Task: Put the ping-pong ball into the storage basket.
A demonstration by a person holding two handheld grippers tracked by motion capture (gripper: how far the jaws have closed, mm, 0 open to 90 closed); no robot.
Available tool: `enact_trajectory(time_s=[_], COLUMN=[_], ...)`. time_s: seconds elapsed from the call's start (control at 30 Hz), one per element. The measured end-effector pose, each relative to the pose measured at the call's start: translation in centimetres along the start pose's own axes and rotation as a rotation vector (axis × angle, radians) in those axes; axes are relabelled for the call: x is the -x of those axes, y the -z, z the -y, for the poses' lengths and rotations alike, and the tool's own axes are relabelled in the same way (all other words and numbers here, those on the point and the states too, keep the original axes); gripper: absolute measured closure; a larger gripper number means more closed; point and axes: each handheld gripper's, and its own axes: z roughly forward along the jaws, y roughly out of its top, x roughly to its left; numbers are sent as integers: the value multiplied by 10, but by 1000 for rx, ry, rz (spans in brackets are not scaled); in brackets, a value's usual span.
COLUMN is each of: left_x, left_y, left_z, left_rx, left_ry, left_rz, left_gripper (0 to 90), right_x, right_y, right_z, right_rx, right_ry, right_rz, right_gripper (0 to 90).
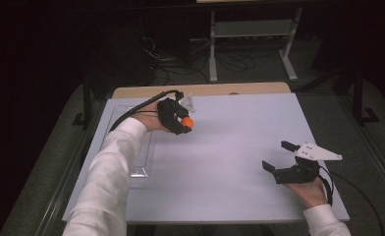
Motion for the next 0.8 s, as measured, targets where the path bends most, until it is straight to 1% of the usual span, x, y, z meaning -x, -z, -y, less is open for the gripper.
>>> enact_trajectory(time_s=[0.07,0.27,0.3,0.53,0.8], left_x=[0,0,1,4,4], left_y=[4,17,19,32,46], left_z=[1,7,8,11,20], left_rx=[-6,-3,-1,-4,-9], left_ry=[-4,8,15,6,25], left_rz=[-3,-20,-23,-43,-61], left_gripper=[505,506,506,505,505], right_x=[0,-1,-1,0,0], right_y=[0,-1,-1,-1,-1], right_z=[0,0,0,0,0], right_rx=[0,-3,-2,-3,-6], right_ry=[1,1,0,-1,2], right_rz=[-1,-3,-3,1,1], right_gripper=[0,0,0,0,0])
